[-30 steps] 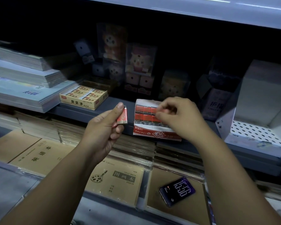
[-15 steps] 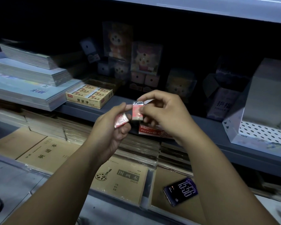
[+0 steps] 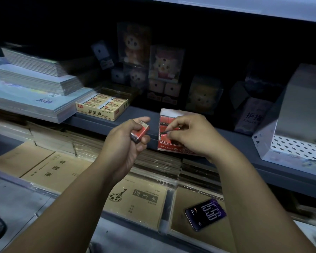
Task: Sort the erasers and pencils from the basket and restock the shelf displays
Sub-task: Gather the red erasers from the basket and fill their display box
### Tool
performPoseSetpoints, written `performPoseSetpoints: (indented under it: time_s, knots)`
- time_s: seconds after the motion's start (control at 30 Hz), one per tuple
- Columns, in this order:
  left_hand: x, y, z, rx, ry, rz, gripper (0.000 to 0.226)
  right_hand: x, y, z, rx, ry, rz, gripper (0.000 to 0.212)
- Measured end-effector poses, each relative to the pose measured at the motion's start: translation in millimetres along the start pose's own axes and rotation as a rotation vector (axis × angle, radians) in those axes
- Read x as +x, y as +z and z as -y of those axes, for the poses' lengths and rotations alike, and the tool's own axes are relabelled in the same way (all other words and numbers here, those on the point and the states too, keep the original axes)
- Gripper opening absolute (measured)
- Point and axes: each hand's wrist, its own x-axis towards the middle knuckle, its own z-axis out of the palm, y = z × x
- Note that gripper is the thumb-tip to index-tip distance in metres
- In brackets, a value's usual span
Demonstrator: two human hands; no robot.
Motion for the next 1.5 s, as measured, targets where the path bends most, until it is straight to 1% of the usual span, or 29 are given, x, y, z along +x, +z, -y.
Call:
performPoseSetpoints:
  time_s: [0.1, 0.2, 0.33, 0.37, 0.5, 0.6, 0.67, 0.7, 0.77, 0.83, 0.9, 0.93, 1.03, 1.1, 1.17, 1.23, 1.4, 1.5]
  knots:
    - [0, 0, 3, 0.125, -0.011, -0.054, 0.025, -1, 2, 1, -0.058, -0.023, -0.015, 0.006]
    - [-1, -1, 4, 0.135, -0.033, -0.085, 0.024, 0, 4, 1, -0.046, -0.012, -0.025, 0.007]
    - [-1, 0, 6, 0.041, -0.036, -0.07, 0.037, 2, 7, 1, -0.055, 0.008, -0.053, 0.015]
    - [0, 0, 7, 0.014, -0.034, -0.07, 0.037, 2, 8, 1, -0.057, 0.01, -0.059, 0.016]
    - [2, 2, 7, -0.081, -0.032, -0.052, 0.024, 1, 9, 3, -0.089, 0.015, -0.083, 0.019]
    - [3, 1, 7, -0.099, -0.014, -0.024, 0.024, 2, 10, 2, -0.105, 0.037, -0.089, 0.019]
    - [3, -1, 7, -0.074, 0.004, -0.018, 0.025, 3, 8, 0, -0.101, 0.011, -0.111, 0.015]
    - [2, -1, 7, -0.059, 0.015, -0.022, 0.026, 3, 6, 1, -0.062, -0.019, -0.132, 0.016]
    - [1, -1, 7, -0.046, 0.037, -0.027, 0.032, -1, 1, 5, 0.109, -0.068, -0.135, 0.019]
    - [-1, -1, 6, -0.048, 0.05, -0.015, 0.037, -7, -5, 12, 0.251, -0.097, -0.039, 0.013]
    - [-2, 0, 5, -0.032, 0.049, 0.011, 0.036, -13, -7, 16, 0.303, -0.124, 0.04, 0.004]
    - [-3, 1, 4, -0.014, 0.048, 0.022, 0.035, -15, -7, 17, 0.305, -0.125, 0.048, 0.004]
    - [-6, 2, 4, 0.113, 0.064, 0.019, 0.035, -15, -14, 15, 0.333, -0.041, 0.002, 0.001]
    - [-8, 3, 7, 0.278, 0.094, 0.013, 0.037, -13, -21, 9, 0.28, 0.007, -0.067, 0.005]
    - [-12, 5, 10, 0.404, 0.121, 0.037, 0.037, -11, -27, 2, 0.127, 0.03, -0.122, 0.012]
    - [-14, 7, 11, 0.453, 0.139, 0.064, 0.038, -12, -29, 0, 0.015, 0.067, -0.139, 0.017]
    - [-12, 5, 14, 0.548, 0.156, 0.075, 0.058, -12, -17, 3, -0.116, 0.121, -0.103, 0.022]
    - [-10, 4, 17, 0.608, 0.156, 0.075, 0.062, -9, -10, 3, -0.161, 0.132, -0.138, 0.031]
